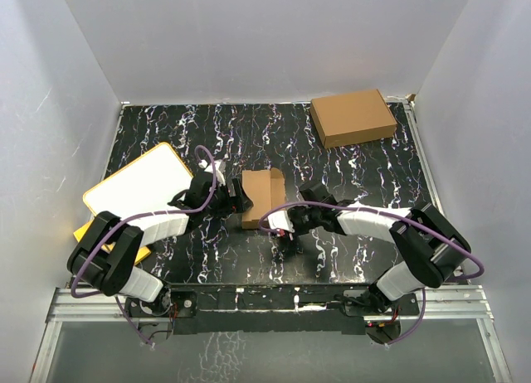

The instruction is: Fold the paper box

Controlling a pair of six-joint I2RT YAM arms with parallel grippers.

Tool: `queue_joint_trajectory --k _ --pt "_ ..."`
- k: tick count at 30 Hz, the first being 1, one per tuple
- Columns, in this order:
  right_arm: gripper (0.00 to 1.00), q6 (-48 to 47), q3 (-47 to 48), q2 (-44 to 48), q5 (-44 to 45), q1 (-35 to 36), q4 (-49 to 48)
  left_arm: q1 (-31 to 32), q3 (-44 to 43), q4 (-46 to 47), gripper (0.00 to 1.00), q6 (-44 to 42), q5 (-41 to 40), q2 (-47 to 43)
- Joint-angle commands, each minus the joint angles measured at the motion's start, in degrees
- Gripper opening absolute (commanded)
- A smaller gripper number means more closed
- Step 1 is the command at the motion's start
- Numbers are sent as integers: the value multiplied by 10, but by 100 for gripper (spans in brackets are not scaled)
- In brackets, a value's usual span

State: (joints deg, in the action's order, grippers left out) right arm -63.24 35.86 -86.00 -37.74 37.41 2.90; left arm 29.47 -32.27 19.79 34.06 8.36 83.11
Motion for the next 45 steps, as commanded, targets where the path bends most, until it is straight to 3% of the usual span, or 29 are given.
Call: queue_joint_trajectory --k 1,20,45 --pt "16 38 32 -4 -9 1 -29 3 -11 -19 85 -14 -5 7" --pt "8 143 86 -38 7 -12 18 2 -10 -33 81 -5 -23 6" --pt "8 183 123 -71 -32 -32 83 -9 -9 -36 80 2 -18 7"
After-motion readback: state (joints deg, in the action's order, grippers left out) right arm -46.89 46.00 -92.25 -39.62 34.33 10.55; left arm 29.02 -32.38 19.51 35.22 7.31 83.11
